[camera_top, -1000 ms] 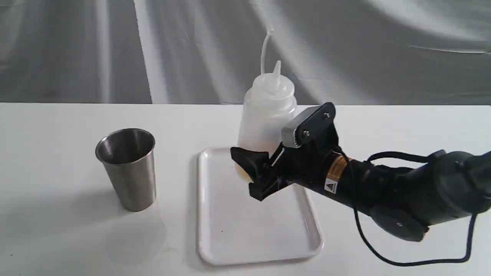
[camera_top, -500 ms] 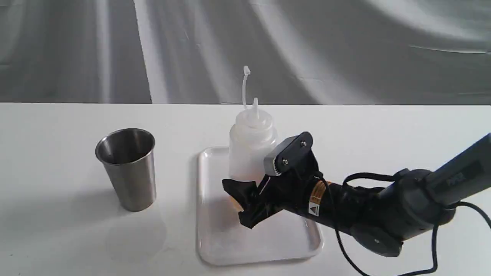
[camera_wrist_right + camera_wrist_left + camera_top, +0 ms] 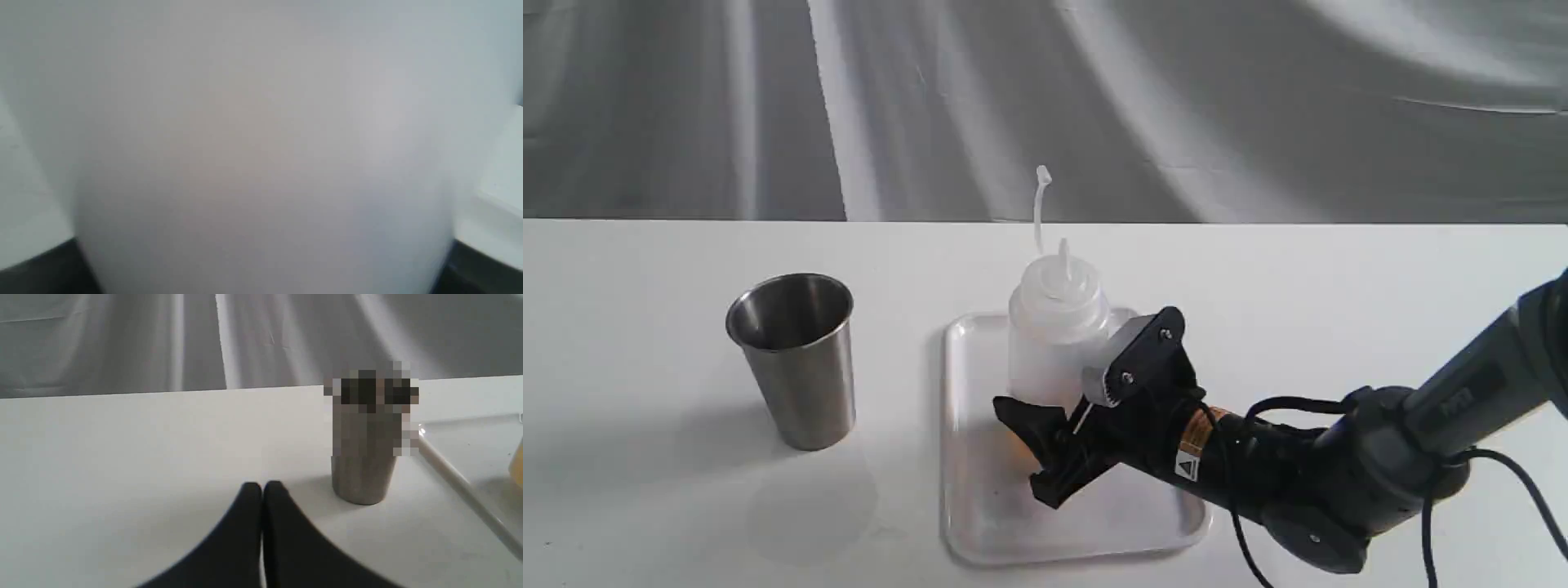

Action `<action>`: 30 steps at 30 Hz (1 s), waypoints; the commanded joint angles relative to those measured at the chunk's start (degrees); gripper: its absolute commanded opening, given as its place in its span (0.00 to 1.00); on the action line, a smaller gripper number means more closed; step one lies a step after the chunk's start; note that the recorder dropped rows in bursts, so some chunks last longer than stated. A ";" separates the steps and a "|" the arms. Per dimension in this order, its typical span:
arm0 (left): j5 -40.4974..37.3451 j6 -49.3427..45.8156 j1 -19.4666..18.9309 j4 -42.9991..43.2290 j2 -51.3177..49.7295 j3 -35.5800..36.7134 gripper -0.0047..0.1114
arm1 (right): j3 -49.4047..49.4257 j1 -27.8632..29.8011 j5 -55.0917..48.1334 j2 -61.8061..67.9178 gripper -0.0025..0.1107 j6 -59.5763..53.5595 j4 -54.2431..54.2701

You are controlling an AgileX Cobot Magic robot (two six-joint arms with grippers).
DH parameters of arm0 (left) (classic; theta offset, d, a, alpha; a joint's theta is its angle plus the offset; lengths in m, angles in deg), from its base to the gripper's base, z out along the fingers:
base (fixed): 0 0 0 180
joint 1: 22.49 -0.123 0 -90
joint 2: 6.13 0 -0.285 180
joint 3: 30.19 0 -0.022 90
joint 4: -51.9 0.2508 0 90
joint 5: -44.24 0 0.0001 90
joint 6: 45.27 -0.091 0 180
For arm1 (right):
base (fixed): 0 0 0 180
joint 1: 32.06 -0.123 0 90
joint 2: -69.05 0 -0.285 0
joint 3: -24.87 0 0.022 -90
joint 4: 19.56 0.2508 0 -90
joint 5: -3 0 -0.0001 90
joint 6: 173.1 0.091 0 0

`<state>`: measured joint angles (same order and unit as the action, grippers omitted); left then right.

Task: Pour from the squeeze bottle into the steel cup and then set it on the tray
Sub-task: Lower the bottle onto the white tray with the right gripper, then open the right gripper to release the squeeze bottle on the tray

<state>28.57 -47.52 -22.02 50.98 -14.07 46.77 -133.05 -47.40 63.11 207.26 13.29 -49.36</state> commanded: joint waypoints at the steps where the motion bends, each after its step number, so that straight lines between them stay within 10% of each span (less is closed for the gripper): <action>1: 0.43 0.11 0.36 -0.04 0.15 0.25 0.04 | -0.30 -0.05 3.21 0.15 0.02 -0.67 1.58; 25: 0.43 0.11 0.36 -0.04 0.15 0.25 0.04 | -0.30 -0.05 6.48 3.46 0.03 -1.85 4.08; 30: 0.43 0.11 0.36 -0.04 0.15 0.25 0.04 | -0.30 -0.05 6.48 3.20 0.22 -1.85 4.08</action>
<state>28.57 -47.52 -22.02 50.98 -14.07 46.77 -133.18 -47.40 69.46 210.76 11.52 -45.57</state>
